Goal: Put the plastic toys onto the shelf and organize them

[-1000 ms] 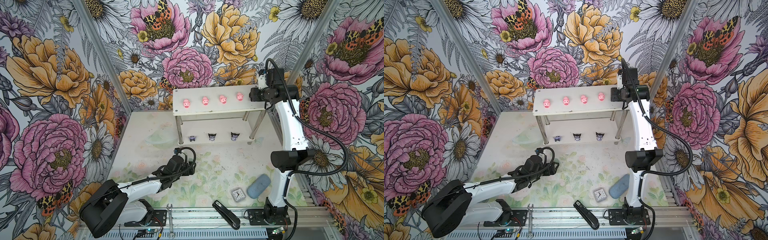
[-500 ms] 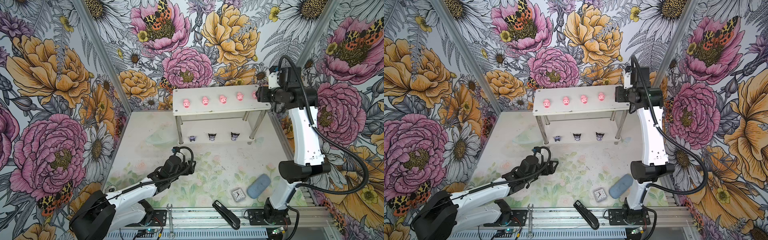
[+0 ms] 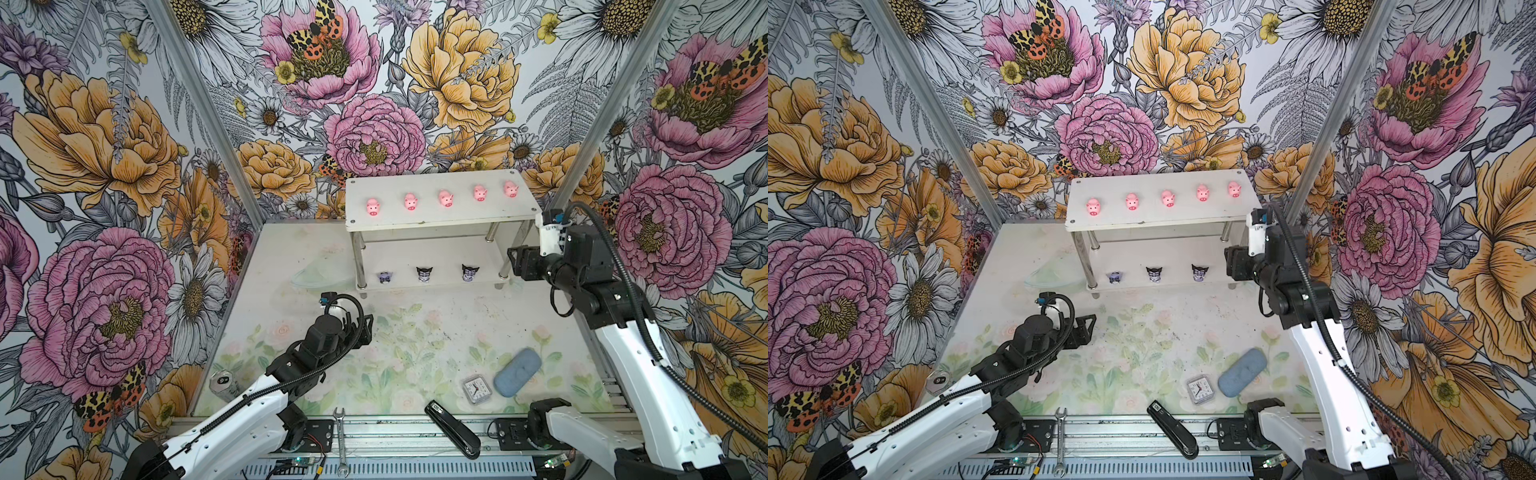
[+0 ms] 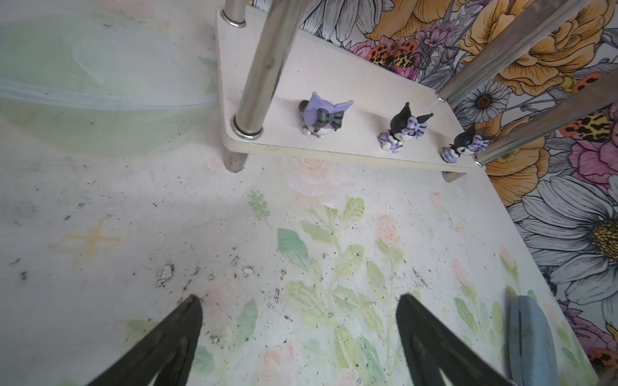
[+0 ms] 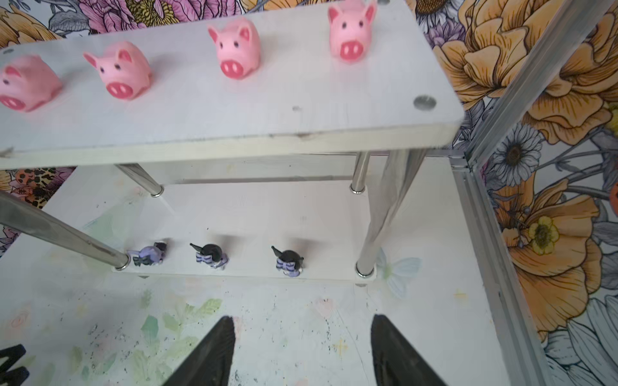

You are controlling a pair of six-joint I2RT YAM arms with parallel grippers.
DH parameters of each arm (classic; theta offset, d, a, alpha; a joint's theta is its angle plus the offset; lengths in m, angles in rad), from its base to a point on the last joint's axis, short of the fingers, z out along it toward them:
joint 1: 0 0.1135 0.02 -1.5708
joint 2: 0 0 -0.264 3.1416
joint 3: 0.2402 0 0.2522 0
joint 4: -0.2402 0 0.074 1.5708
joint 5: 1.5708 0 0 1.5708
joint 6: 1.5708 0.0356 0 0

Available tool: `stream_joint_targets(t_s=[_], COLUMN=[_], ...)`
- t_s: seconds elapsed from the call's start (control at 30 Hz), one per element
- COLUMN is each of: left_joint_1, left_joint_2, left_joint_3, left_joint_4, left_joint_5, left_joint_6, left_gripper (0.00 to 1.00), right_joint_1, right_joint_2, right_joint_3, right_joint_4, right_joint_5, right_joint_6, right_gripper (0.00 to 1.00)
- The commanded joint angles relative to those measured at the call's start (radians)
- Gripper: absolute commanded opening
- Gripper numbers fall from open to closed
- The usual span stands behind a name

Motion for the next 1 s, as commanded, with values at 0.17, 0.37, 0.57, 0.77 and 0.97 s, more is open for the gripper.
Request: stream_joint_targets(t_s=[0.17,0.37,0.57,0.77,0.97], left_joint_1=[0.103,0.22,0.28,0.346,0.353], left_joint_2=[-0.106,-0.186,-0.312,-0.356,-0.332], left_joint_3=[0.064,-0.007,-0.151,-0.184,-0.202], left_joint_4=[-0.097,-0.008,0.26,0.282,0.3], left_joint_5=[-0.172,-0.328,-0.364,-0.335,-0.312], left_joint_6=[0.094,0.108,0.268,0.284,0.299], left_gripper=[0.99,0.99,0.99,0.99,0.99], right_joint_1=[0.002,0.002,0.002,0.002,0.002], right_joint_2=[-0.196,-0.285,-0.349,-0.354,-0.332], right_joint_3=[-0.356,-0.574,-0.699,-0.747,-0.745], right_joint_4=[0.365,0.503,0.563,0.616,0.625], right_joint_5=[-0.03,-0.037,0.087,0.147,0.127], right_joint_6=[0.085,0.079,0.076,0.079,0.074], right_gripper=[0.68,1.0,1.0,1.0,1.0])
